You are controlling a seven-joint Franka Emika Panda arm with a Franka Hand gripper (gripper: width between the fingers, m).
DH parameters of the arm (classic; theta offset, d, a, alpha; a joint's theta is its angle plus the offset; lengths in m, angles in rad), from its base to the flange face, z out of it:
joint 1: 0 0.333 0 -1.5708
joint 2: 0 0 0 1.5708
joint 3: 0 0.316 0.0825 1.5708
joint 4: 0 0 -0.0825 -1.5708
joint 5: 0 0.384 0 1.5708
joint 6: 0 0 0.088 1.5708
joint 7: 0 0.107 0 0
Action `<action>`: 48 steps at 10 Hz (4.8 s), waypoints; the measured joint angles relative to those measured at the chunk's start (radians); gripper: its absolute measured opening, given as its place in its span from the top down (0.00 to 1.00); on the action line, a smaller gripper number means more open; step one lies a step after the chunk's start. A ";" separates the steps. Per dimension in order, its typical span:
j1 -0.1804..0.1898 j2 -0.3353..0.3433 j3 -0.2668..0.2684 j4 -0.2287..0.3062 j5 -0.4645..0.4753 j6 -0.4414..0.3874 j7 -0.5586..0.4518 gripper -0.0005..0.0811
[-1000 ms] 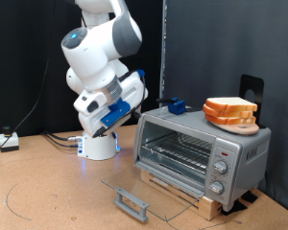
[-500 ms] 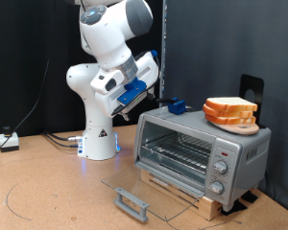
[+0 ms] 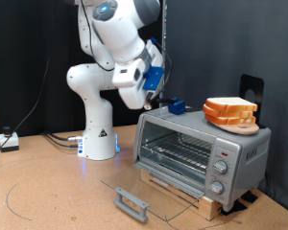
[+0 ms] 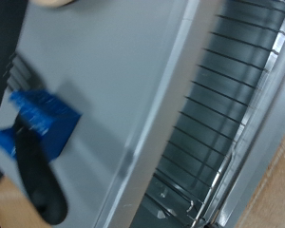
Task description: Make a piece of toast with the oven
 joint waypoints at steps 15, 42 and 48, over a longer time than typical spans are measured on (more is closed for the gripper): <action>0.127 -0.311 0.125 -0.103 0.052 0.085 -0.498 0.01; 0.194 -0.238 0.320 -0.438 0.041 0.459 -0.652 0.01; 0.210 -0.239 0.326 -0.438 0.061 0.488 -0.739 0.01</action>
